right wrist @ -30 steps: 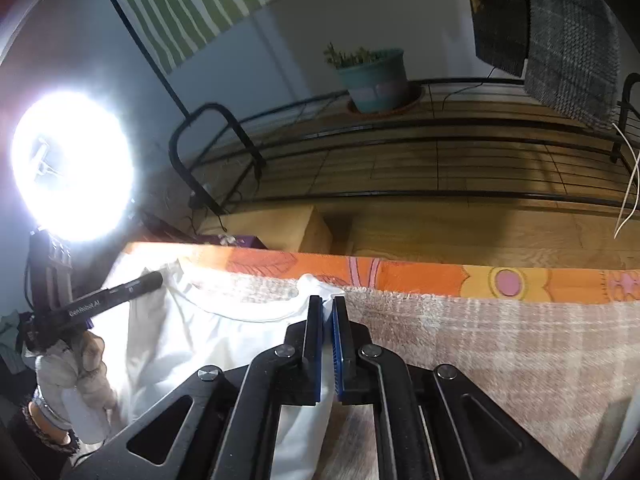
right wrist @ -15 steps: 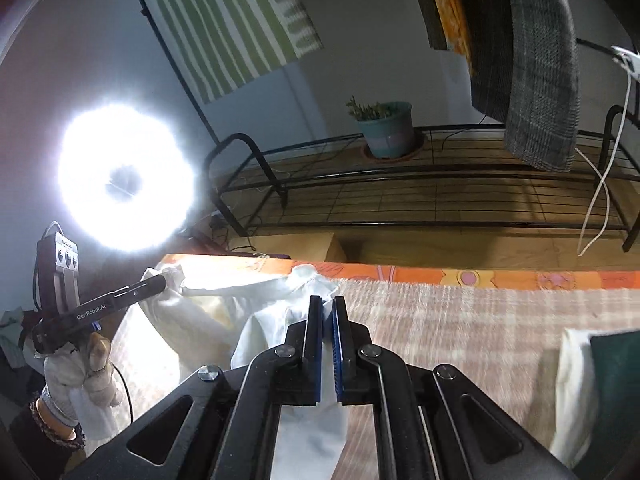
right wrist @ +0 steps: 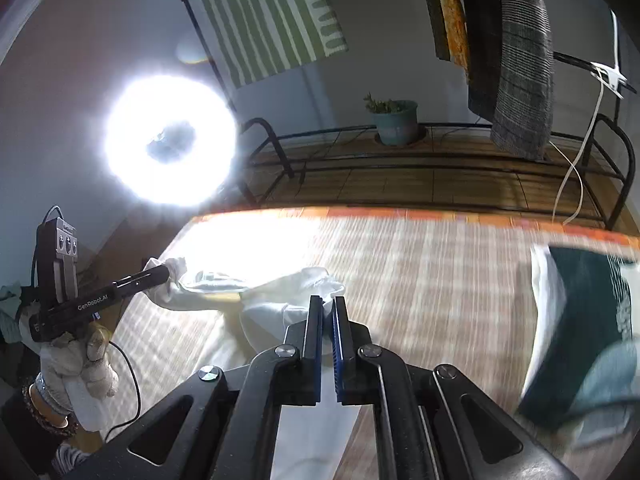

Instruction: Fold small clothes

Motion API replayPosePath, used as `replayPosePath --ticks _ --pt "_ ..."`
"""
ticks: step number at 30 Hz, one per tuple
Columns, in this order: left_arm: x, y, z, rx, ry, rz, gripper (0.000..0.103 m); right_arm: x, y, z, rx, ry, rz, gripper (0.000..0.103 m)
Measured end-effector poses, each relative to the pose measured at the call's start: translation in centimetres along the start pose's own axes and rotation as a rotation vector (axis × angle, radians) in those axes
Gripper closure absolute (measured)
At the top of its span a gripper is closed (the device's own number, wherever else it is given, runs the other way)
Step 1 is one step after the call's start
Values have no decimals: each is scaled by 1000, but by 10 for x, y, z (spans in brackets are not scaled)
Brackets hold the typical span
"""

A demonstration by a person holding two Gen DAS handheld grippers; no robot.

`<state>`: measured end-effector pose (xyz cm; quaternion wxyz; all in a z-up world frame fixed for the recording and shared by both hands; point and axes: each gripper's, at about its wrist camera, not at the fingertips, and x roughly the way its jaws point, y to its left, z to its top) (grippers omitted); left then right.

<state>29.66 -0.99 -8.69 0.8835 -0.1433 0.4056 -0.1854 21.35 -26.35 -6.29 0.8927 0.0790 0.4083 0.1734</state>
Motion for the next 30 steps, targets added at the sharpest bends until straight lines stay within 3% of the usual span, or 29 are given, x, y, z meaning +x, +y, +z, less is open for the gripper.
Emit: replayPosePath --ticks 9,15,22,26,27,28,29,30 --pt "-27 8 -90 6 82 19 100 -29 30 -85 -26 33 -26 101" --pt "-39 10 -114 46 75 47 100 -38 36 -124 -42 37 -61 101" --pt "-57 19 -138 111 121 62 99 -49 42 -154 -140 31 -118 101" --pt "-77 38 -146 66 127 39 86 -54 44 -176 -216 73 -95 100" --pt "-81 44 -147 42 124 34 74 -56 44 -180 -222 79 -85 99" --pt "-85 53 -149 -5 120 36 65 -58 43 -183 -222 78 -78 84" --pt "-86 59 -148 -46 122 35 63 -61 39 -184 -206 77 -69 79" --pt "-84 68 -148 -107 133 25 63 -61 36 -185 -184 72 -67 68"
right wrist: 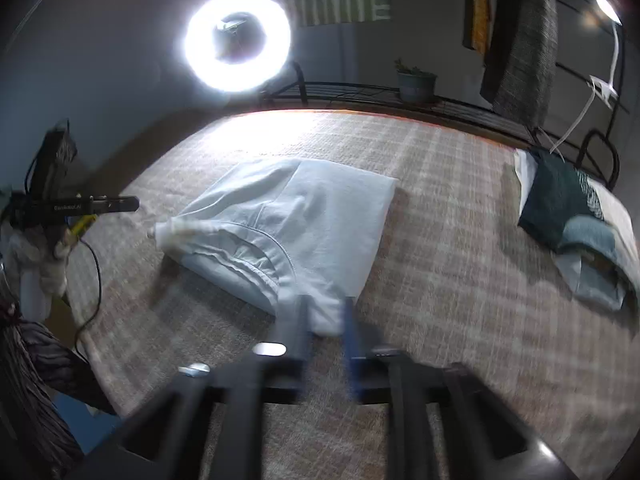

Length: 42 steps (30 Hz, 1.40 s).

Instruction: Fold small clothes

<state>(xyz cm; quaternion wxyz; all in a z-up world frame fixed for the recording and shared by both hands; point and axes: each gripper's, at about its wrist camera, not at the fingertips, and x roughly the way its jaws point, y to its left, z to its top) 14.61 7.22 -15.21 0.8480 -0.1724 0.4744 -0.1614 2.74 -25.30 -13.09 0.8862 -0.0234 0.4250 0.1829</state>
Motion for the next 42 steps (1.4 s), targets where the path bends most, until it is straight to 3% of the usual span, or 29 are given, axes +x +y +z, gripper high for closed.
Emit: replayPosePath --ticks 1,5,7,9,11,12,13,15,18,23,28,31,33,34,39,42 --pt "6 10 0 -79 29 -36 63 2 -5 -1 37 2 -3 61" --pt "31 20 -6 -237 115 -117 63 24 -31 -4 230 57 32 59" --pt "45 15 -10 -262 170 -151 63 40 -41 -7 323 106 83 53" --pt "54 7 -12 -258 196 -163 63 54 -50 -12 410 136 139 53" --pt "60 -3 -12 -217 204 -129 64 63 -52 -15 451 148 187 58" --pt "61 -7 -11 -192 203 -107 84 67 -52 -16 457 156 204 71" --pt "62 -11 -11 -168 201 -86 97 70 -50 -16 457 161 213 84" --pt "58 -13 -9 -156 187 -79 97 70 -46 -16 450 167 209 96" --pt "46 -13 -6 -149 155 -83 99 56 -41 -9 447 130 211 100" --pt "53 -11 -14 -93 167 -7 100 45 -36 -5 436 101 240 101" --pt "56 -18 -20 -16 166 36 99 67 -28 -11 357 205 115 101" --pt "49 -20 -20 20 152 110 85 64 -13 -4 250 220 35 94" --pt "40 -19 -18 17 123 132 85 56 -3 1 179 205 -38 80" --pt "33 -18 -17 21 103 145 85 51 1 4 161 188 -45 78" --pt "12 -29 -2 -4 17 123 85 36 18 26 72 63 -75 78" --pt "19 -45 4 16 6 118 85 43 31 52 35 13 -44 78"
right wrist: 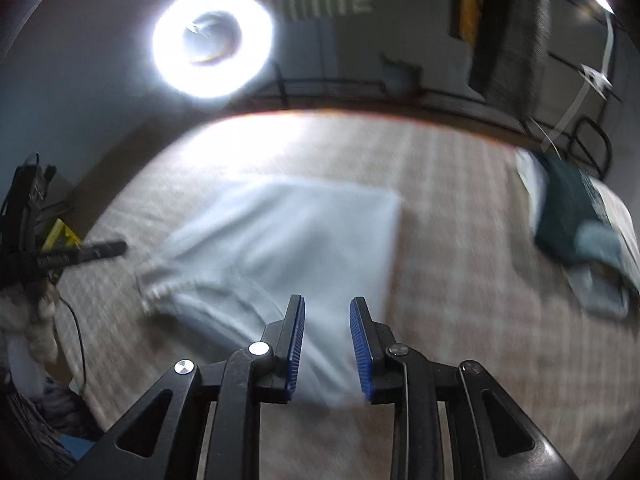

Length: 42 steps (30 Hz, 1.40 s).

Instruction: Fold small clothes

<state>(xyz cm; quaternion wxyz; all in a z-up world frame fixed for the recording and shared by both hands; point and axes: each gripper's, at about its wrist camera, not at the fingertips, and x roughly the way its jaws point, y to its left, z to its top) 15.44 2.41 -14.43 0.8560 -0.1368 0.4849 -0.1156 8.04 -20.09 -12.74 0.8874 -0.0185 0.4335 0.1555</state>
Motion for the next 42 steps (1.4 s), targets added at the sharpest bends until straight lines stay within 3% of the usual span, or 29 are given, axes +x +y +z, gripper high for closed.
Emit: replayPosePath --ticks 5,10,17,20,23,28,35,39,42 --pt "20 -25 2 68 4 36 85 32 26 43 -26 -67 27 78" --pt "40 -35 -2 170 31 92 85 96 32 71 7 -2 32 81" --pt "58 -14 -1 152 89 114 84 145 14 72 59 91 -12 82" --pt "64 -11 -3 152 102 112 76 157 19 70 32 112 -33 79" --pt "61 -10 -3 155 104 108 74 157 25 71 -19 123 -52 78" --pt "44 -7 1 136 79 80 74 124 15 69 37 110 -13 77" --pt "30 12 17 36 47 36 68 44 23 61 -35 7 -148 75" --pt "38 24 23 -59 81 -17 64 22 19 58 -20 -21 -180 72" --pt "48 23 24 -75 111 -30 63 15 15 52 -40 -23 -210 72"
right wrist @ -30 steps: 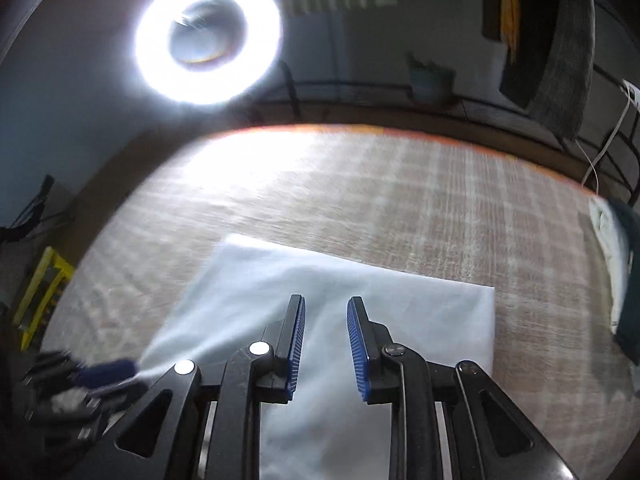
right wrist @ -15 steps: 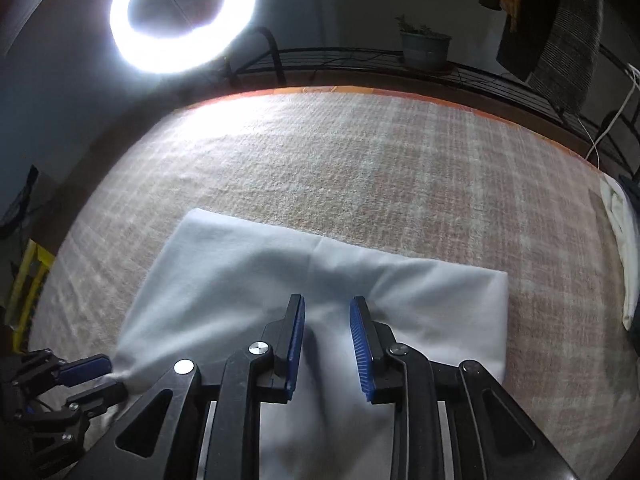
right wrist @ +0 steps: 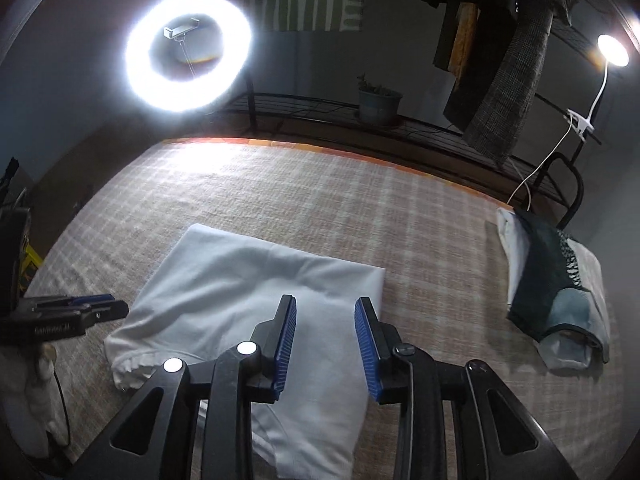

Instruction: Fold small clothes

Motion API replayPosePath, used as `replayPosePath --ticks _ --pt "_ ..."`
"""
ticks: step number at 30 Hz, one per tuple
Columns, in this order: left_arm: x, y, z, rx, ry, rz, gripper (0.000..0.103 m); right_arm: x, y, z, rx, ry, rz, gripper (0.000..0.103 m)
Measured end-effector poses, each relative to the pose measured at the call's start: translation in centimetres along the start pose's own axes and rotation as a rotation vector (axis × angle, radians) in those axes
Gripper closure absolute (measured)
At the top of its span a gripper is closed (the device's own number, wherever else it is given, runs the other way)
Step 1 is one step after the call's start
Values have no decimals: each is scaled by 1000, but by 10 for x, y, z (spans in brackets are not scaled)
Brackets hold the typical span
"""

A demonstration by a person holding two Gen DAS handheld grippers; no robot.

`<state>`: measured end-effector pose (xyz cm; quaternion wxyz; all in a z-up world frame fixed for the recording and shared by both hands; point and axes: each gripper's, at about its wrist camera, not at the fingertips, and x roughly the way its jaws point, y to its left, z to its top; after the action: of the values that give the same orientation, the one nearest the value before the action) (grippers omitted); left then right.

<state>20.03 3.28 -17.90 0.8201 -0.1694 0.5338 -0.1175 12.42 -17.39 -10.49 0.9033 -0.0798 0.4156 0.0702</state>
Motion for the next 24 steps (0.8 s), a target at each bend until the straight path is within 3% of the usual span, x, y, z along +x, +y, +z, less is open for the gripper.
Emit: replayPosePath --ticks 6,7,9,24 --pt "21 -1 2 -37 46 -12 63 -1 -14 -12 -4 14 -2 71" --pt "22 -1 3 -38 43 -12 62 -1 -15 -14 -5 16 -2 60" --pt "24 -3 6 -39 38 -16 58 1 -19 -18 -12 15 -3 50" --pt "35 -9 21 -54 14 -8 54 44 -33 -32 -11 112 5 48"
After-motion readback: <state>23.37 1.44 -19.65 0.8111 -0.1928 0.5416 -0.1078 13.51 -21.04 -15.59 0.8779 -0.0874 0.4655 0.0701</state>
